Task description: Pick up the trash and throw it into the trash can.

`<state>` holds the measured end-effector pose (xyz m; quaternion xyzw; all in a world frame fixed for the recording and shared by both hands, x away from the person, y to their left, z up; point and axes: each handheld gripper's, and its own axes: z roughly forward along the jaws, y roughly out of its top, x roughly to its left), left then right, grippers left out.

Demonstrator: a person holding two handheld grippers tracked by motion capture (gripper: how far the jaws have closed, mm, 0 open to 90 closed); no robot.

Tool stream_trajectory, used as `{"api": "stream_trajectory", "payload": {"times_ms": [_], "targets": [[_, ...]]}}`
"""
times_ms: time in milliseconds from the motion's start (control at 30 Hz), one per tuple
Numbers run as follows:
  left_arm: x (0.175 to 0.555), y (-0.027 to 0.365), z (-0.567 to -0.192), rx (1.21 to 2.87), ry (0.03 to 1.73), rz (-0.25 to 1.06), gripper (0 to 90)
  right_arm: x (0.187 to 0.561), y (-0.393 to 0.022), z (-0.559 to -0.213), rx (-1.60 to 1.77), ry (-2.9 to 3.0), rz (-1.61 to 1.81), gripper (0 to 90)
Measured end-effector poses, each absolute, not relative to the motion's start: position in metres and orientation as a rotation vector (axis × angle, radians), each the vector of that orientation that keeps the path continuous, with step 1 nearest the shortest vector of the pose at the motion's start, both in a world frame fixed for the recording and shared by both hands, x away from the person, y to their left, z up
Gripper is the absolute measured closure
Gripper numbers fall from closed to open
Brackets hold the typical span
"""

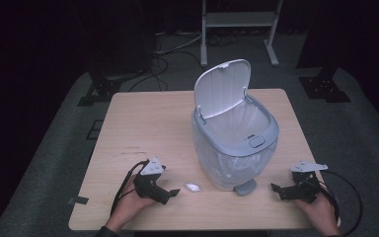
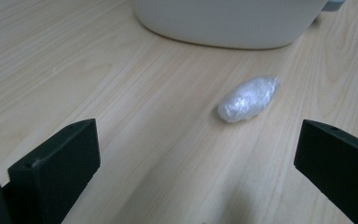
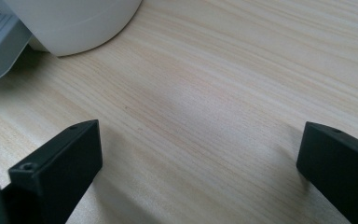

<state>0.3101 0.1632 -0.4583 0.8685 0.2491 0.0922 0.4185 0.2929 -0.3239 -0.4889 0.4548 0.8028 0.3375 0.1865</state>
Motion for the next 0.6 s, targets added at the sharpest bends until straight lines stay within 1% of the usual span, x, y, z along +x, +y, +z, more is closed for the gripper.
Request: {"api": "stream_trajectory", "payload": {"times_ms": [367,600], "targets": [[0.313,0.145,-0.46,2.175,0.589,0.221,0.0,0.293,-0.324,-0.489,1.281,2.261,0.95,0.0],[0.316,0.134,-0.464,2.184,0.568,0.191,0.0,0.293,-0.324,-0.489,1.281,2.261,0.95,0.0]]}}
